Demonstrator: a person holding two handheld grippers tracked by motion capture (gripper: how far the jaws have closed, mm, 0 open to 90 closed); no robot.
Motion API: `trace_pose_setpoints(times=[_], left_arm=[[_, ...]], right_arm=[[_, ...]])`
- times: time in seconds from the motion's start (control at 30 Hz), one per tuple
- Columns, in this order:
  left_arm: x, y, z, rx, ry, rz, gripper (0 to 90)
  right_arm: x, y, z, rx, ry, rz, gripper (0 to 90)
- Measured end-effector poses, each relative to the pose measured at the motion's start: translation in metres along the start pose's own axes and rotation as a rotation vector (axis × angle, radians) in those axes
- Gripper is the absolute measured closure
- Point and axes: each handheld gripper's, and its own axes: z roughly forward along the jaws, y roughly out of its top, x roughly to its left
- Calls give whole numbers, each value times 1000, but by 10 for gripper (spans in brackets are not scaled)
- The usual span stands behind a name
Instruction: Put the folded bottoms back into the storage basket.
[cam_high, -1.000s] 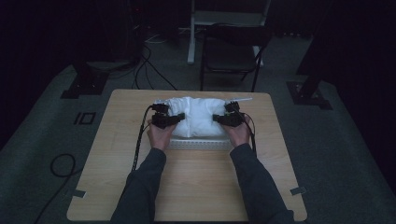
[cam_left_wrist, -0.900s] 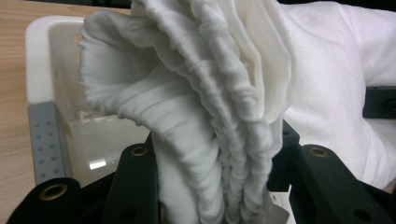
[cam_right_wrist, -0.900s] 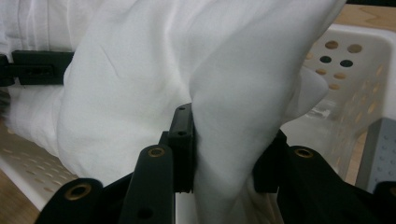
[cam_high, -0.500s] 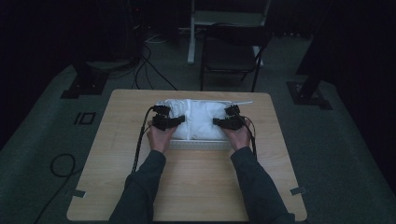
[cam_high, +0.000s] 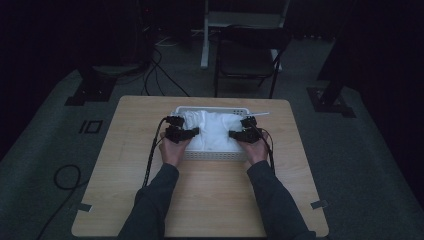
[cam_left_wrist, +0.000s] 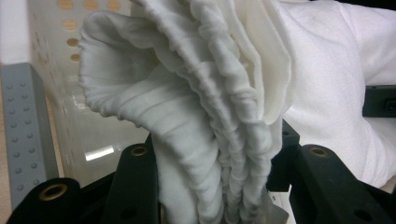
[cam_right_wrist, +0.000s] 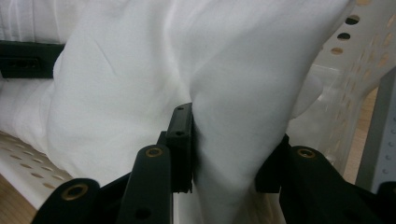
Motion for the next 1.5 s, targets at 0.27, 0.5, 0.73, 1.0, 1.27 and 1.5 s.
trace_pose_setpoints(times=[0.27, 0.5, 0.73, 1.0, 1.27, 1.5], left_arm=[[-4, -1, 1, 14, 23, 19, 575], [-8, -2, 1, 45, 105, 39, 458], [4, -1, -14, -3, 69, 19, 304], [14, -5, -42, -102, 74, 24, 318], [20, -15, -61, -141, 109, 36, 352], [21, -33, -75, -187, 191, 71, 372]], right_arm=[[0, -2, 1, 4, -12, 0, 651], [-1, -5, 5, 34, -56, -3, 547], [7, -4, -6, -24, -167, -65, 289], [0, -8, -34, -118, -180, -89, 315], [-22, -29, -56, -193, -183, -32, 387], [-39, -43, -68, -206, -207, 7, 509]])
